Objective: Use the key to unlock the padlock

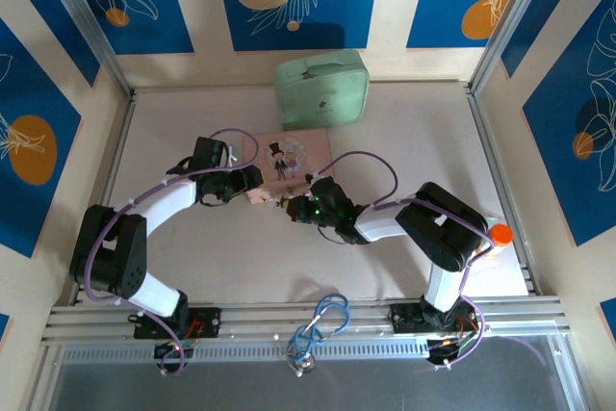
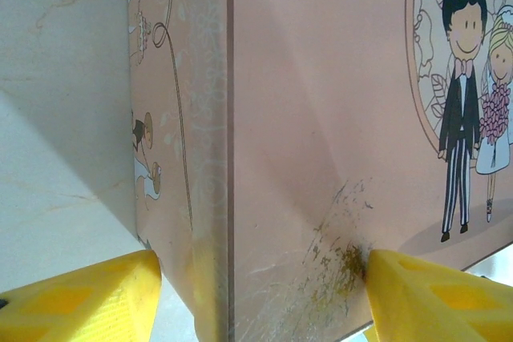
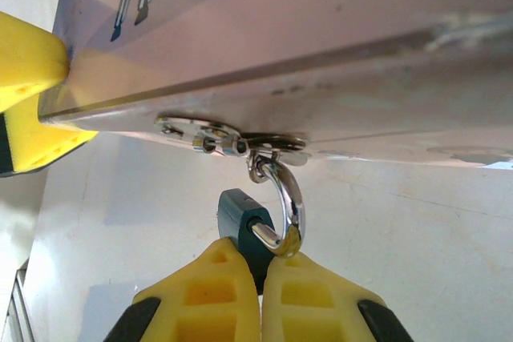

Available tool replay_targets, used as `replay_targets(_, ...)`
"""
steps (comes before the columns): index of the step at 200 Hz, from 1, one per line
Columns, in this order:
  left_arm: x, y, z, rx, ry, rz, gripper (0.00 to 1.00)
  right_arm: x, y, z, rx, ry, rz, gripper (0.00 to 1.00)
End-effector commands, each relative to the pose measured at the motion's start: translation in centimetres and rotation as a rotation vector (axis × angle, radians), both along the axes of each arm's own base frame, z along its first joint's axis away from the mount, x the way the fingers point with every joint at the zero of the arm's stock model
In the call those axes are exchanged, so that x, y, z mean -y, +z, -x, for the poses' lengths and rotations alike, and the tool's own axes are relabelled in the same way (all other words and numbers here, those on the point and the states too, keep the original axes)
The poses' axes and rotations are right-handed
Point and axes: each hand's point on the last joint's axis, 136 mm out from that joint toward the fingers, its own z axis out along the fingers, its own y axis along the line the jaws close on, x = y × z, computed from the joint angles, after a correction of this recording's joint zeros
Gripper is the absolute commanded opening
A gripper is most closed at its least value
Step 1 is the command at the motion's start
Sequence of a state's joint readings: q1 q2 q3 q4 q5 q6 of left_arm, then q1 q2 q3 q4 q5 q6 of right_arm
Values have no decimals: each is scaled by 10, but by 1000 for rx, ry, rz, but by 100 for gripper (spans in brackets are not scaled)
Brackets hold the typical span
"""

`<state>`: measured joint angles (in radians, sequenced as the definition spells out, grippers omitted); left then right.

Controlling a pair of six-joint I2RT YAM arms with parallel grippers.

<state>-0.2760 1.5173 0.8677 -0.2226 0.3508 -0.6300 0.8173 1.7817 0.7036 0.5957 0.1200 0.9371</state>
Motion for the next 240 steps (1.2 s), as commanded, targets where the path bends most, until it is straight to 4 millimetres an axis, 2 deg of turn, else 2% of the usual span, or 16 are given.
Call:
replay_targets(1,-7,-15,11,-52,7,-25,67,17,-12,-5,-76,-76,-9,0)
replay_targets(49,-9,-14,12,-45,3,-38,66,33,-18,-7,-105,-125,-31,0)
replay_targets(110,-11,-19,13,-59,-4,-57,65,36,-10,1,-97,-105,28,0)
replay_targets(135,-10,-14,12,-47,-8,-57,66,43,2,10,-86,-95,99,0)
replay_targets(164,-7,-1,9,-24,-17,-39,71,57,27,28,-73,-56,212,0)
replay_targets(196,-2,19,6,10,-32,-20,77,72,57,65,-167,70,267,0)
replay_targets(216,0,37,2,49,-27,-13,83,78,70,90,-248,159,285,0)
replay_targets(240,1,63,1,113,-34,-28,93,79,80,109,-330,234,252,0)
